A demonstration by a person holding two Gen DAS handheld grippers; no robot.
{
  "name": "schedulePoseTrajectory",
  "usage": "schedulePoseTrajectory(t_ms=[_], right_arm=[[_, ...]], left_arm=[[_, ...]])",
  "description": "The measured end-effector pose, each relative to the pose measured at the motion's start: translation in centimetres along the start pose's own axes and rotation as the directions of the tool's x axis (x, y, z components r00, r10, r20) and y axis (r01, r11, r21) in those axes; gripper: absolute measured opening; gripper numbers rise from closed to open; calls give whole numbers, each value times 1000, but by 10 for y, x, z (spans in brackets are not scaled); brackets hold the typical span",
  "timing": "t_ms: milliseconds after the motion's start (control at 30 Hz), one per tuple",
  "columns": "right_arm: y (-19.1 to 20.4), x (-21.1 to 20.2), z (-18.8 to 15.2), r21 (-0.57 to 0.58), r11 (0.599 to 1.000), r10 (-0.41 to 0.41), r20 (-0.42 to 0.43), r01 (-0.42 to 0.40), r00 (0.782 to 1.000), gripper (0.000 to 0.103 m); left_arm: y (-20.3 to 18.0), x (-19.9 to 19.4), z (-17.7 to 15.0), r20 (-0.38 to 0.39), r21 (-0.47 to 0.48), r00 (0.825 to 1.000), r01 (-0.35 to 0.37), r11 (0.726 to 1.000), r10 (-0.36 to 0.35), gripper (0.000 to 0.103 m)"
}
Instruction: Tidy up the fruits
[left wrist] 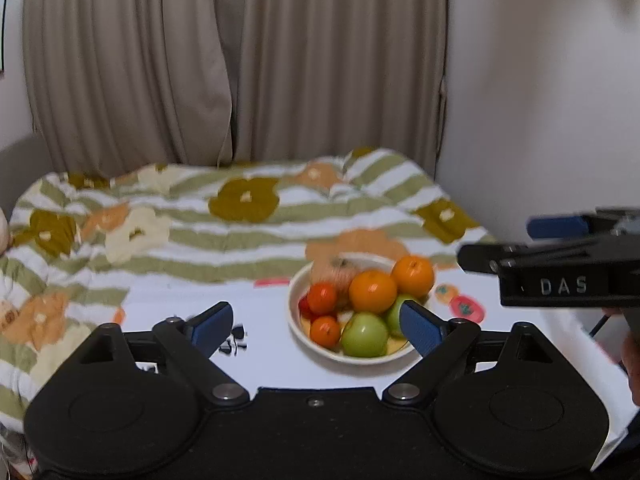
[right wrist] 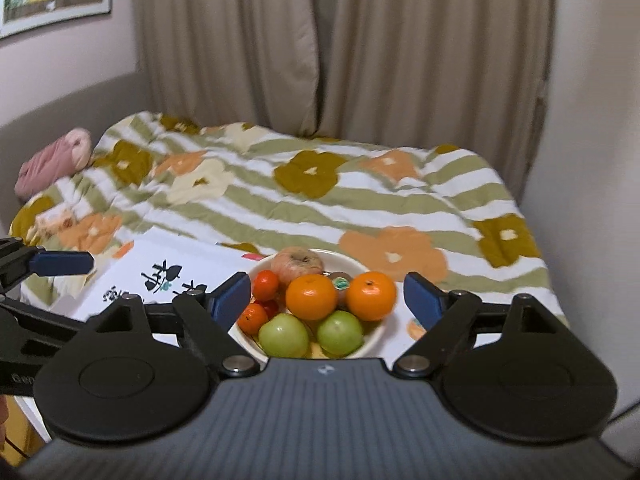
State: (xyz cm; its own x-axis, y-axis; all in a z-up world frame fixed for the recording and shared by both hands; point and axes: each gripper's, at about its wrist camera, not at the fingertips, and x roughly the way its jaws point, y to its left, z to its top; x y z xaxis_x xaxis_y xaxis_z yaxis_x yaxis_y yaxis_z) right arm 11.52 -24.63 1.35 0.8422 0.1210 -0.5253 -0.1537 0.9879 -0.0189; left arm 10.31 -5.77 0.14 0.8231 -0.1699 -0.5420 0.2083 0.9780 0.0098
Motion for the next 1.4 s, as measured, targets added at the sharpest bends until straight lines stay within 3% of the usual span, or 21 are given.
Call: schedulePoseTrajectory(t_ms=[67,167,367,533,867,1400], right_arm=[[-2,-20,-1,28,999,-34,3,34,999,99],[-4,-50,-4,81,993,-85,4,84,996,103],[3,-94,-18,114,980,-159,-22,160,987,103],[16,-114,-33,97,981,-164,-47,167,985,103],[27,-130,-51,121,977,-166,-68,173,984,103],[26,-131,-58,151,973,-165,-78,175,983,103]], left_arm=[[0,-22,4,39,-1,999,-6,1000,6,103],[7,-48,7,68,0,998,-11,1000,11,103],[25,-75,4,30,-3,998,-59,998,59,103],[33,-90,-9,-3,-9,997,-75,997,75,103],[31,-111,-30,-20,-9,995,-96,995,96,103],[28,-118,-37,-11,-4,995,-96,995,96,103]])
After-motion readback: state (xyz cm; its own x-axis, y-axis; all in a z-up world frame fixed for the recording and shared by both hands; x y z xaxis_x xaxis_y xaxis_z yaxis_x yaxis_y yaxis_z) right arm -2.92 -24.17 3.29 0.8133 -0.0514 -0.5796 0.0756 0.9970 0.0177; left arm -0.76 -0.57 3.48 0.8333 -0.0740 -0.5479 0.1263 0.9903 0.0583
